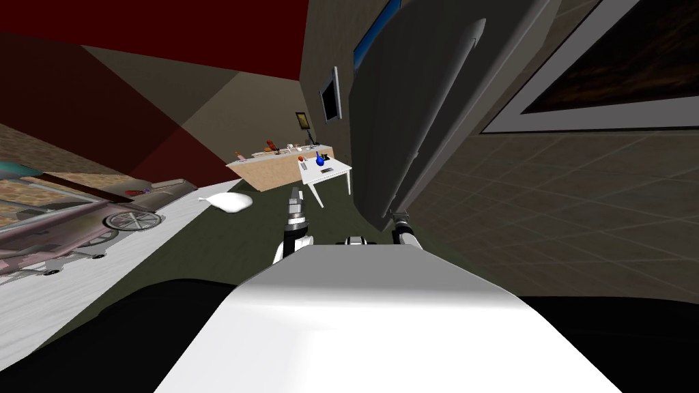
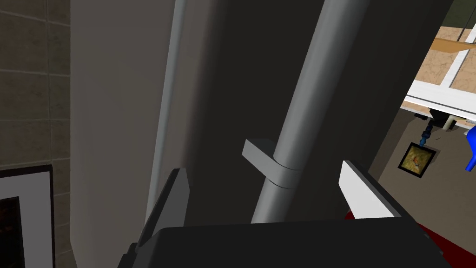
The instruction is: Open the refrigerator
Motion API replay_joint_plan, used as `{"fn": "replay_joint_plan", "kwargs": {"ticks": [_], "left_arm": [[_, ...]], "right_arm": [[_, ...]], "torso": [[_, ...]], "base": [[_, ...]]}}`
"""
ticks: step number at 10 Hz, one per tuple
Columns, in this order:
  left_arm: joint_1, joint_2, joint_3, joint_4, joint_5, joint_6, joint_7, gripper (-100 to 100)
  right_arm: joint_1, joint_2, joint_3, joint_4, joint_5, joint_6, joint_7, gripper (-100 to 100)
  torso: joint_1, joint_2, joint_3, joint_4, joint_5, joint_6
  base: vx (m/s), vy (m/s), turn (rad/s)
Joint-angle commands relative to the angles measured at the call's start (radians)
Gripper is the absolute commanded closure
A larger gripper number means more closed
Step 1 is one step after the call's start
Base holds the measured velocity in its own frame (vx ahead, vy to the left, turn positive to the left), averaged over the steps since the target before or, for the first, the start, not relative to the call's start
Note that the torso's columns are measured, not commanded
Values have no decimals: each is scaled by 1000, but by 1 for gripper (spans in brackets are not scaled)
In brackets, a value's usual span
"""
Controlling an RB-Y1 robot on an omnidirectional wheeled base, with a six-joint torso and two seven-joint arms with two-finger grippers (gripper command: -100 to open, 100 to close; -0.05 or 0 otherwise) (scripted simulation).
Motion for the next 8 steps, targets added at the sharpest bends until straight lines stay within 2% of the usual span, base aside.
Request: {"fn": "replay_joint_plan", "kwargs": {"ticks": [1, 5, 6, 8], "left_arm": [[0, 0, 0, 0, 0, 0, 0, 0], [0, 0, 0, 0, 0, 0, 0, 0], [0, 0, 0, 0, 0, 0, 0, 0], [0, 0, 0, 0, 0, 0, 0, 0]], "right_arm": [[-17, 6, -2, 29, 79, 27, -14, -100], [-39, 17, -8, 61, 184, 54, -20, -100], [-39, 17, -8, 61, 192, 54, -20, -100], [-57, 24, -13, 89, 261, 78, -25, -100]], "torso": [[0, 1, 0, 0, 0, 0], [0, 0, 0, 0, 0, 0], [0, 0, 0, 0, 0, 0], [0, 0, 0, 0, 0, 0]], "base": [[32, -6, 74], [30, -6, 53], [26, -7, 43], [36, -10, 87]]}}
